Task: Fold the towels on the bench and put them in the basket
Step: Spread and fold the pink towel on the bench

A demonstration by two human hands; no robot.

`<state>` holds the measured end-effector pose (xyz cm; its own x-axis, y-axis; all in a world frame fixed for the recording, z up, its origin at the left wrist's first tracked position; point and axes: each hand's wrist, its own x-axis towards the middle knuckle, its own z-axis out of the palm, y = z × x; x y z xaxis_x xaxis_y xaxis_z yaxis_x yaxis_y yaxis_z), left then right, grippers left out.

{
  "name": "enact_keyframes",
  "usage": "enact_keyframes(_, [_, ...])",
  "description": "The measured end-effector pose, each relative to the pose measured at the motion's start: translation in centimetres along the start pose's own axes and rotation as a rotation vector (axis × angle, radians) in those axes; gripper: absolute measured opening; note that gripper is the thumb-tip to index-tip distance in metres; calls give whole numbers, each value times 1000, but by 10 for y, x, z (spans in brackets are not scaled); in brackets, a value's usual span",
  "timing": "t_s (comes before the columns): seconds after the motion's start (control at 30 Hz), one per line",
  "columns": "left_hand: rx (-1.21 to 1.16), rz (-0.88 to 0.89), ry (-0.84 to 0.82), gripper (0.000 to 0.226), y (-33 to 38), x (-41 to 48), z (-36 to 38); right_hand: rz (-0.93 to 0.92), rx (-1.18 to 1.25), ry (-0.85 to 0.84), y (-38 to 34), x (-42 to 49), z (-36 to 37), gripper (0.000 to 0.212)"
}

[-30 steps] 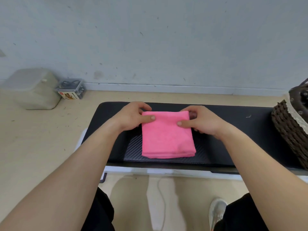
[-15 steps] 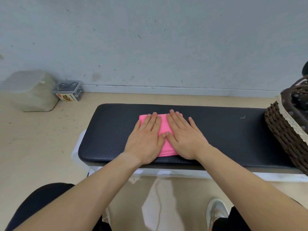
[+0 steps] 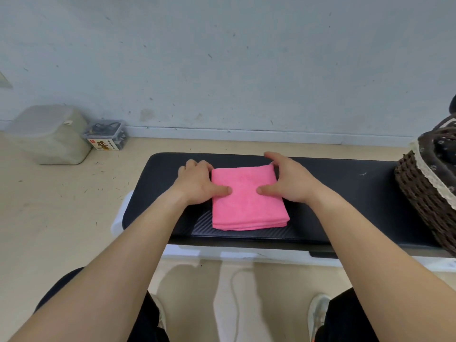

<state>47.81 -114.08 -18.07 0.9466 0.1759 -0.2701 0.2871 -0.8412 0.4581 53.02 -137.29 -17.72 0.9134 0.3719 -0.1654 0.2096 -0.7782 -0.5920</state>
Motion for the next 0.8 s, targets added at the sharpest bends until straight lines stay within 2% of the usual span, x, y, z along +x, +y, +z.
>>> enact_keyframes(0.03, [-62, 12, -23, 75, 1, 1, -1, 27, 30, -11, -1, 2, -3, 88])
enact_keyframes(0.1, [-184, 42, -60, 64, 5, 1, -4, 68, 76, -65, -2, 6, -7, 59])
enact_keyframes(0.17, [-282, 63, -102, 60, 6, 3, -7, 75, 86, -125, -2, 7, -11, 41])
enact_keyframes(0.3, [-431, 71, -164, 60, 7, 7, -11, 79, 130, -148, -2, 5, -16, 39])
enact_keyframes(0.4, [-444, 85, -183, 27, 9, 7, -14, 81, 244, -174, -4, -1, -23, 35])
enact_keyframes(0.47, [-507, 65, -195, 16, 9, 6, -16, 115, 349, -163, -2, -5, -28, 32])
enact_keyframes(0.6, [-675, 19, -193, 23, 10, 3, -16, 161, 474, -129, 4, -10, -35, 32])
enact_keyframes(0.8, [-752, 12, -177, 23, 11, -4, -15, 192, 632, -121, 5, -19, -32, 29])
